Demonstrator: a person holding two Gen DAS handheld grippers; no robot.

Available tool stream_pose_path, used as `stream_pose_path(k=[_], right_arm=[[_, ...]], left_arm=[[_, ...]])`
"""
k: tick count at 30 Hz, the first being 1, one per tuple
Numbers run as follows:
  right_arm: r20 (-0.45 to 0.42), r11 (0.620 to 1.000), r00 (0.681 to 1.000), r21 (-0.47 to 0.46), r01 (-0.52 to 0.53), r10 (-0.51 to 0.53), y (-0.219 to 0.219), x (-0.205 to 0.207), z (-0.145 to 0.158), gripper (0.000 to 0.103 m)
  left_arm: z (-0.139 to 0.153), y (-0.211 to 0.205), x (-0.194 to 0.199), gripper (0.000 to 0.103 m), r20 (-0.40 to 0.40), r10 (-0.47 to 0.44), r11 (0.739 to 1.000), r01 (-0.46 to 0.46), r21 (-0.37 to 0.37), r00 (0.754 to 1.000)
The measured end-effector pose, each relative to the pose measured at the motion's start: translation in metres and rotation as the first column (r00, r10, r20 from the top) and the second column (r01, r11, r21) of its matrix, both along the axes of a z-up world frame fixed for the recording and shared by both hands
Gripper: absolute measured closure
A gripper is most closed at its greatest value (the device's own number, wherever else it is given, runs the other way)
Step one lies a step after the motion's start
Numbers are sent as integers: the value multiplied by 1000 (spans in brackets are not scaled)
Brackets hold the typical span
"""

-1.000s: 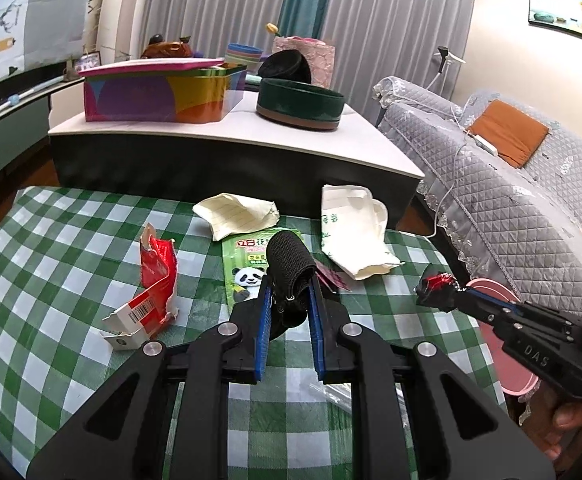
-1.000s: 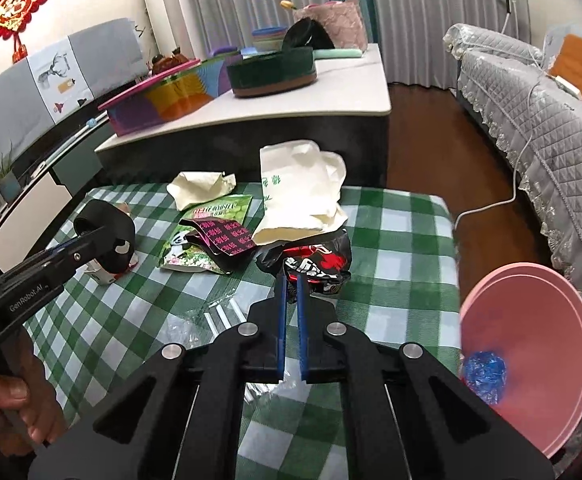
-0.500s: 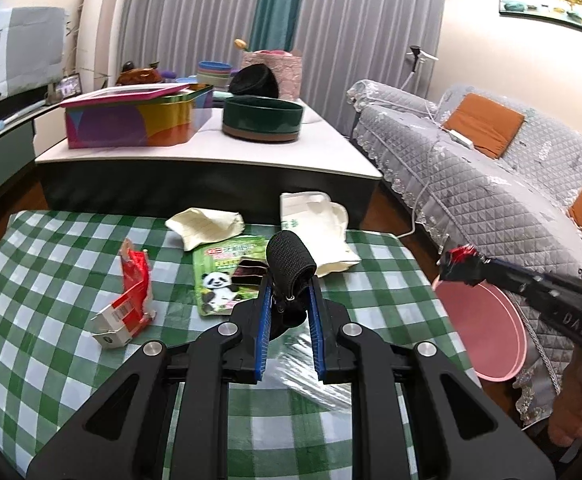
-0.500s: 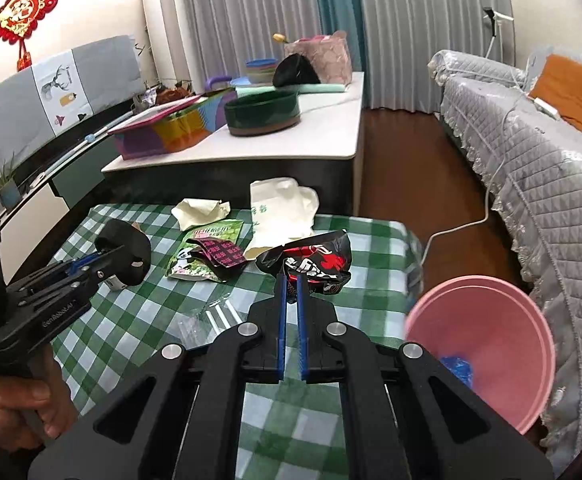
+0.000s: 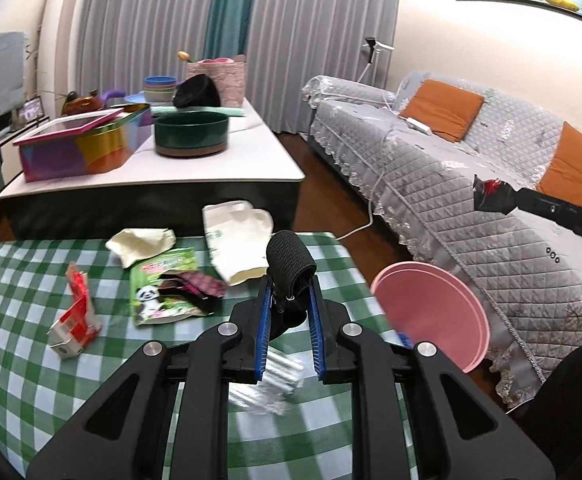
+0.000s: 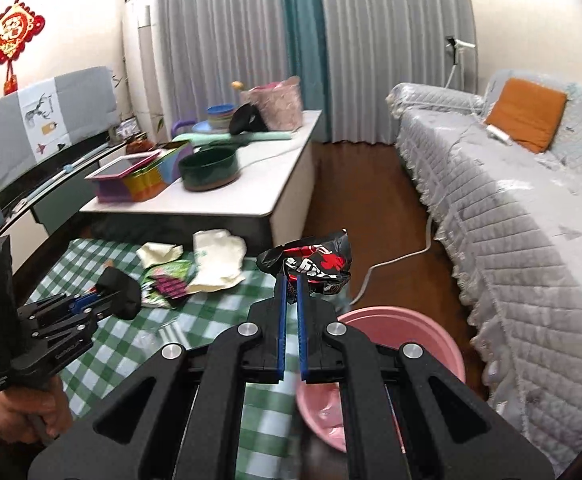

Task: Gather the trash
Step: 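Carry the strap and wrapper over the pink basin and open both tools to drop them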

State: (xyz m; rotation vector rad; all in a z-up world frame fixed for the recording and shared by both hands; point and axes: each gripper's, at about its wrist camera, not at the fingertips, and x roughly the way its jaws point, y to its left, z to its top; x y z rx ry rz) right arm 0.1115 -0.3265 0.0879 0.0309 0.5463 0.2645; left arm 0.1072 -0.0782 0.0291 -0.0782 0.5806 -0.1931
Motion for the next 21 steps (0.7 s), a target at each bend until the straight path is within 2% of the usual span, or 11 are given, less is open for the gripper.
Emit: stream_pose_path(k=[7,21], right_arm=[[9,996,996,17,84,-84,-49,4,-2,98],[-7,982,985,75,174,-174,-87,17,-24,98]], left_arm=[[8,-32,8,86,2,-37,999,37,3,999],[19,-104,36,86,10,-132,991,132,18,991]])
